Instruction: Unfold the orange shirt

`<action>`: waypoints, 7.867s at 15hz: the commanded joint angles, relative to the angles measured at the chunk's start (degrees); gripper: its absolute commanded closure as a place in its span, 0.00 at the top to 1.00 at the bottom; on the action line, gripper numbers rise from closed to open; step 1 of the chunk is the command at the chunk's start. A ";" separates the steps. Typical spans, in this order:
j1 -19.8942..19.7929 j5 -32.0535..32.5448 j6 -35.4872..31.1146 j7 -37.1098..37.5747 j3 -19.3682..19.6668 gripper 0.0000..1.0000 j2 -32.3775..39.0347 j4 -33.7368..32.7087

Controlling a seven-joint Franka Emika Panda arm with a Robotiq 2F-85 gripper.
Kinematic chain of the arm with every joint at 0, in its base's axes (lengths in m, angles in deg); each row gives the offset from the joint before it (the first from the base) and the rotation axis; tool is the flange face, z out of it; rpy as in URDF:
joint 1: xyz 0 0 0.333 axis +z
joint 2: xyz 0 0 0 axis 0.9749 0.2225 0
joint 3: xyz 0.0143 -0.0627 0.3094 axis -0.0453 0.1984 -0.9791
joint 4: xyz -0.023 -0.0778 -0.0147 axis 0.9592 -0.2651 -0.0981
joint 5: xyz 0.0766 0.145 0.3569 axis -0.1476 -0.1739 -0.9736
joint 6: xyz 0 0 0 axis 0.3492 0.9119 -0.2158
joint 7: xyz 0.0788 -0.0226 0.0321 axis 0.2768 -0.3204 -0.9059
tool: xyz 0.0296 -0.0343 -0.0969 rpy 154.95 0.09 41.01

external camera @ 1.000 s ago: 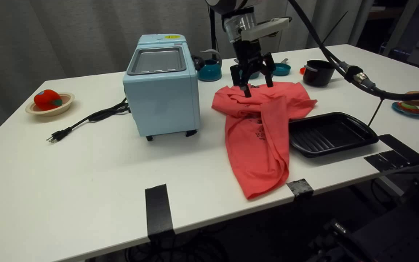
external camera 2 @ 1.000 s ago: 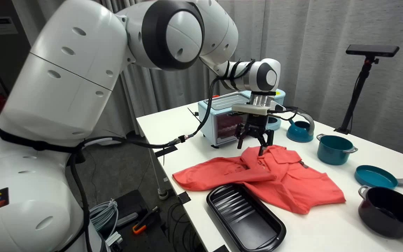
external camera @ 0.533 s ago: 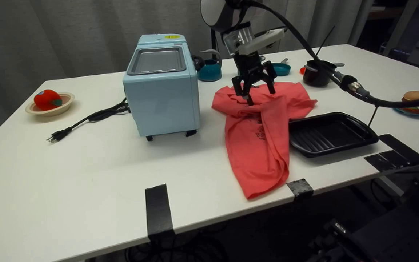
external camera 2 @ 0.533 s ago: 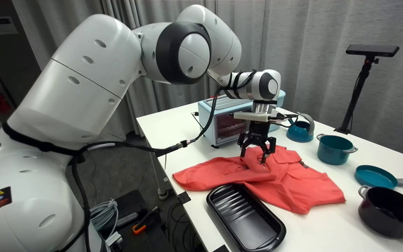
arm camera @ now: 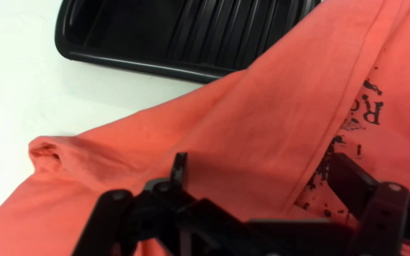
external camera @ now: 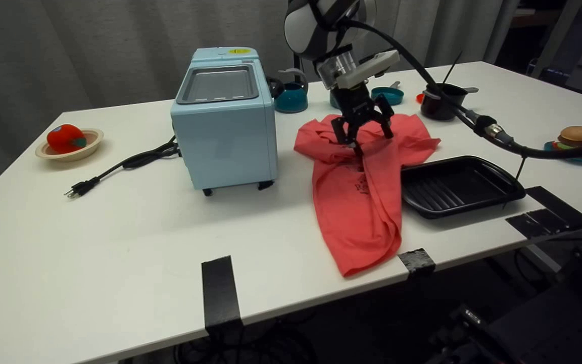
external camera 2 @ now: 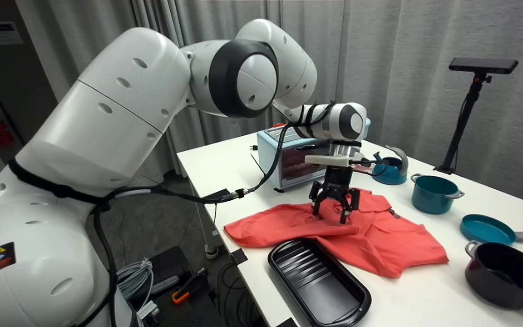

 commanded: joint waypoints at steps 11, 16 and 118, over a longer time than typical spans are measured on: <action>1.53 2.94 -3.06 3.05 1.42 1.00 5.20 -6.17; 1.46 3.06 -2.97 3.37 1.72 1.00 4.62 -4.59; -1.70 11.14 -10.41 -7.08 -2.39 0.01 -39.65 60.94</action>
